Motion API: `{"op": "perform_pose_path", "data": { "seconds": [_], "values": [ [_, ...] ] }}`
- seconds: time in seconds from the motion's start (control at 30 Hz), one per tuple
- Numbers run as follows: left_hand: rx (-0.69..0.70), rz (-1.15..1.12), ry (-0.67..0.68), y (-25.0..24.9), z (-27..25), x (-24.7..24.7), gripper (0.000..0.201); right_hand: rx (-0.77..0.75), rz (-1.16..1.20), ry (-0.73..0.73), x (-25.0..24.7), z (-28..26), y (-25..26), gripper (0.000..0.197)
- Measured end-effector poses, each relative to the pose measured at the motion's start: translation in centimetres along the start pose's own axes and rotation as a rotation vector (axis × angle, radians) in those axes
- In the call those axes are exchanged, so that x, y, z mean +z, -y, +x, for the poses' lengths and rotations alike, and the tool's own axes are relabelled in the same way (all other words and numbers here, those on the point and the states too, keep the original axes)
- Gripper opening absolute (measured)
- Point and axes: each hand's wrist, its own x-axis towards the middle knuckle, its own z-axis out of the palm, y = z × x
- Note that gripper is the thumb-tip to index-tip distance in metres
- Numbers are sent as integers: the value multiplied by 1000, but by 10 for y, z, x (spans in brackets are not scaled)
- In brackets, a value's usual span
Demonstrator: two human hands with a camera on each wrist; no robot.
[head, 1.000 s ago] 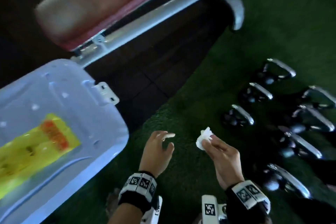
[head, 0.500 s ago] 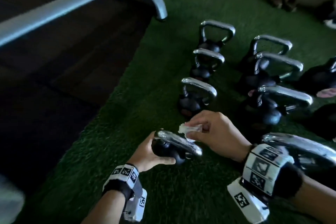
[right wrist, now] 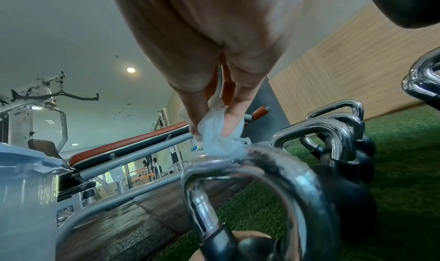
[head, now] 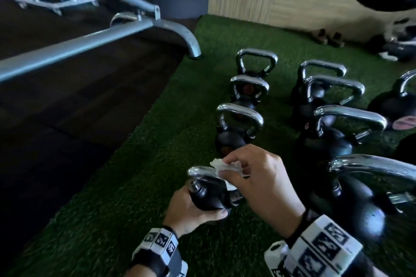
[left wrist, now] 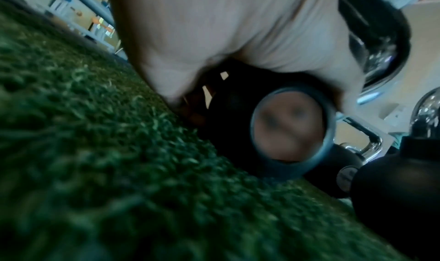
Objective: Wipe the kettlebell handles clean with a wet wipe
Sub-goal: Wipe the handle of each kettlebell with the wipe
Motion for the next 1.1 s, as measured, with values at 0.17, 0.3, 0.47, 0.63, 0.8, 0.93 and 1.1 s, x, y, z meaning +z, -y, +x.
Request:
{"op": "perform_pose_path", "data": {
  "seconds": [0.17,0.3,0.47,0.63,0.8,0.93,1.1],
  "values": [
    [-112,57,-255,-4,-20,22,69,-21,-53,-61,23,-9,7,23],
    [-138,109,-291,0,-19,27,67,-125,-157,-76,33,-15,13,17],
    [-95,138,-314,5,-17,26,75,-146,-232,-141,30,-28,6,23],
    [-72,93,-301,9,-18,28,79,-153,-262,-174,22,-28,-17,33],
    [-62,90,-317,6,-19,28,76,-173,-202,-180,25,-33,-20,30],
    [-75,47,-324,6,-20,32,75,19,-73,-239,10,-39,-47,29],
    [-49,35,-332,8,-21,31,71,-47,-80,-257,20,-44,-41,32]
  ]
}}
